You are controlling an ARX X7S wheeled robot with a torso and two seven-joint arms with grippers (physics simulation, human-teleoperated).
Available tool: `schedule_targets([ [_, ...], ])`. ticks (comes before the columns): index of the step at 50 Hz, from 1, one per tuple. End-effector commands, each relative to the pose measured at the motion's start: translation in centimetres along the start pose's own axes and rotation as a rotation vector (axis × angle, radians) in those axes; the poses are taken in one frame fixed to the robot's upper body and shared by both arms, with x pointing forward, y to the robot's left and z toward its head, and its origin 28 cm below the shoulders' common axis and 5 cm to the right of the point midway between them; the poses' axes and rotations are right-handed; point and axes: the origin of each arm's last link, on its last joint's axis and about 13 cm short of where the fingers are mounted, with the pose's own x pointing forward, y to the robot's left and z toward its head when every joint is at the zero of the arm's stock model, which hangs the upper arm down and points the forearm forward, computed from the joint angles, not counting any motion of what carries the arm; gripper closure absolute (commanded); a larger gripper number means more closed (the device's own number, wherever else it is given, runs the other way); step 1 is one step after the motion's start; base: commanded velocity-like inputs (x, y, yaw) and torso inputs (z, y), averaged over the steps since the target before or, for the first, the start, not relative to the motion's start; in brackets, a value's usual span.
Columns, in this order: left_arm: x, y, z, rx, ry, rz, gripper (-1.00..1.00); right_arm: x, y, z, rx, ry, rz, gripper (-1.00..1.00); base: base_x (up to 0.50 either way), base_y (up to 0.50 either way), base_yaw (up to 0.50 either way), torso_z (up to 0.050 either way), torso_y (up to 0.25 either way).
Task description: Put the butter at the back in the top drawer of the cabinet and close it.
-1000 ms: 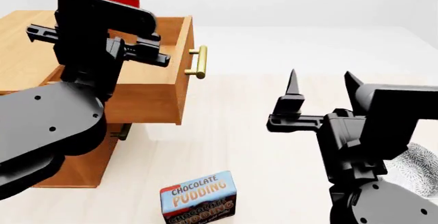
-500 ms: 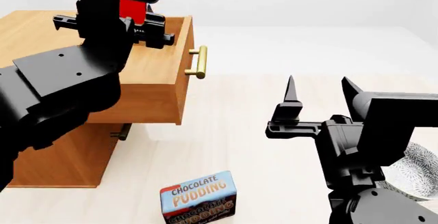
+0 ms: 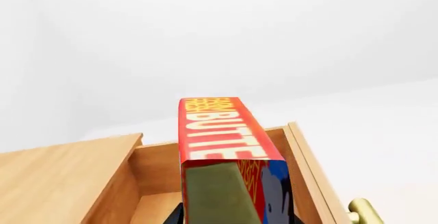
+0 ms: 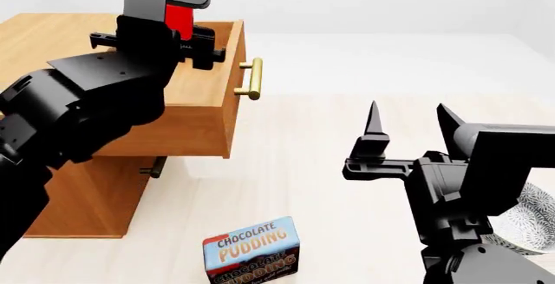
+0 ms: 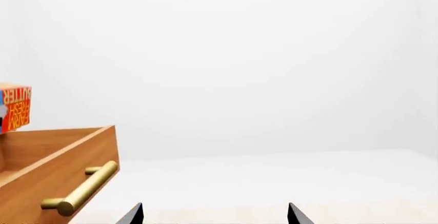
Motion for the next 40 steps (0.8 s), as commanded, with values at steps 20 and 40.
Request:
schedule_targets([
  [20, 1.1, 1.4, -0.2, -0.108, 0.069, 0.075, 1.0, -0.1, -0.1, -0.5, 0.0, 0.013, 0.001, -1.0, 0.0, 0.0, 0.0, 0.001, 0.002],
  [40, 1.3, 1.9, -1.1, -0.178, 0.14, 0.071, 1.0, -0.2, 0.0, -0.6, 0.0, 0.019, 0.003, -1.0, 0.0, 0.0, 0.0, 0.001, 0.002],
])
